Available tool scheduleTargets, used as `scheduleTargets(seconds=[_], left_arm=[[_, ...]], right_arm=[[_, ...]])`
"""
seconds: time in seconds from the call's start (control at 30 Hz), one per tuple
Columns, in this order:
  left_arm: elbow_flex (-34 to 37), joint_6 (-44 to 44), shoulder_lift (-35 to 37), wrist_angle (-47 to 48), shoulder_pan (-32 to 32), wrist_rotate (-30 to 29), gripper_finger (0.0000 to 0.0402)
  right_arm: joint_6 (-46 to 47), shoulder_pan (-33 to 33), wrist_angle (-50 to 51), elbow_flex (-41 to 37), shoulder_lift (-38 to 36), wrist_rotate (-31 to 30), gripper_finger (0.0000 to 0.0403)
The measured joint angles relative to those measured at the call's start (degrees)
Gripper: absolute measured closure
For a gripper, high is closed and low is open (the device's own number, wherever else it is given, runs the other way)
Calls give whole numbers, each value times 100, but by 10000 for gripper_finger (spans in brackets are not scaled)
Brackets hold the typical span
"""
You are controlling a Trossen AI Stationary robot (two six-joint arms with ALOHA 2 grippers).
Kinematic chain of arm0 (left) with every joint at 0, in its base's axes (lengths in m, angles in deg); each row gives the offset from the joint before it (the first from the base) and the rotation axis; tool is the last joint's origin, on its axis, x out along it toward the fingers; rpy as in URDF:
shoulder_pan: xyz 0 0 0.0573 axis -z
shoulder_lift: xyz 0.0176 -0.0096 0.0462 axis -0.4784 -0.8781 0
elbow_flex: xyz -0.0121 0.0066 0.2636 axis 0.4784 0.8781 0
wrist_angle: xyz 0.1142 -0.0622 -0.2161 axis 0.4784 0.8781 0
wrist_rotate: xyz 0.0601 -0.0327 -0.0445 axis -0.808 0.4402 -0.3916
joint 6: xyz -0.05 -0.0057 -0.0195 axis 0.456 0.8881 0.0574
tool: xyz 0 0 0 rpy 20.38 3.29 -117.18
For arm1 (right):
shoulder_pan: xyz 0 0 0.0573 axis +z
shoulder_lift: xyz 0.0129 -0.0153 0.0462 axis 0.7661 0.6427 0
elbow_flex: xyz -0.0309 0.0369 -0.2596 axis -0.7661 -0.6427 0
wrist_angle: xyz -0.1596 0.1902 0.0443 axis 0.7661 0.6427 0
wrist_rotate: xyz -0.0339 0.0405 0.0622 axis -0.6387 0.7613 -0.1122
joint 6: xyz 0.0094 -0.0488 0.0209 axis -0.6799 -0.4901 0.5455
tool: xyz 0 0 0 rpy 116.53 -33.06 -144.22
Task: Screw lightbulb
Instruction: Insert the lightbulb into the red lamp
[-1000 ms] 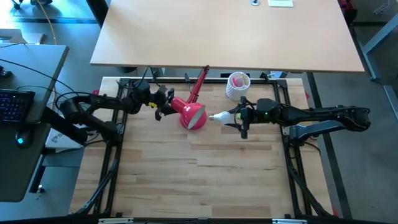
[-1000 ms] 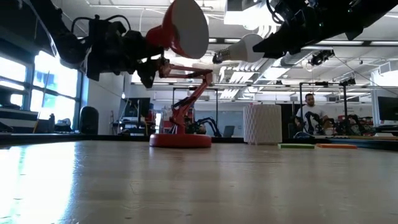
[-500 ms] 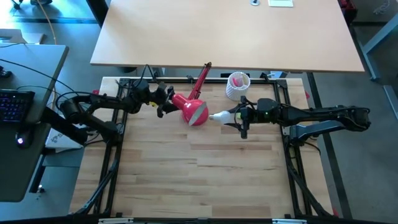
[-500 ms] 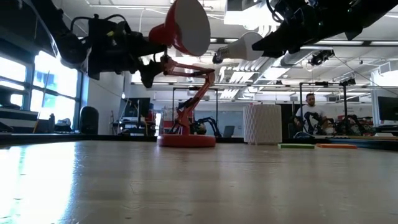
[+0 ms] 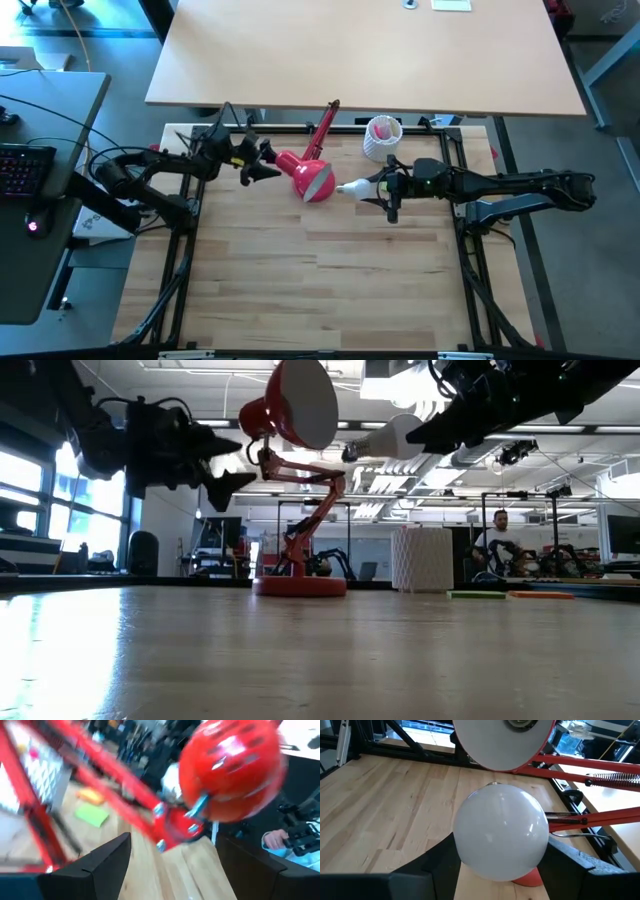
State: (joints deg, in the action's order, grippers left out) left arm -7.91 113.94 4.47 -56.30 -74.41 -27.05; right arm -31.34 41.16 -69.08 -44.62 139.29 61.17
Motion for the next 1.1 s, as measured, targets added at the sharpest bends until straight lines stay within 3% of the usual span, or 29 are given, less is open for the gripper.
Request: scheduleTargets(seconds=[0.27,0.63,1.1], left_arm=[[100,762,4,-2042,409,-255,114],[100,-377,4,-2188,1119,-1741,114],[2,-938,-121,-2516,1542,-2117,114]], right_arm=[[0,0,12,1,1,-1,178],[-1,0,10,1,2,-1,178],[-18,-2,-44,0,2,0,178]])
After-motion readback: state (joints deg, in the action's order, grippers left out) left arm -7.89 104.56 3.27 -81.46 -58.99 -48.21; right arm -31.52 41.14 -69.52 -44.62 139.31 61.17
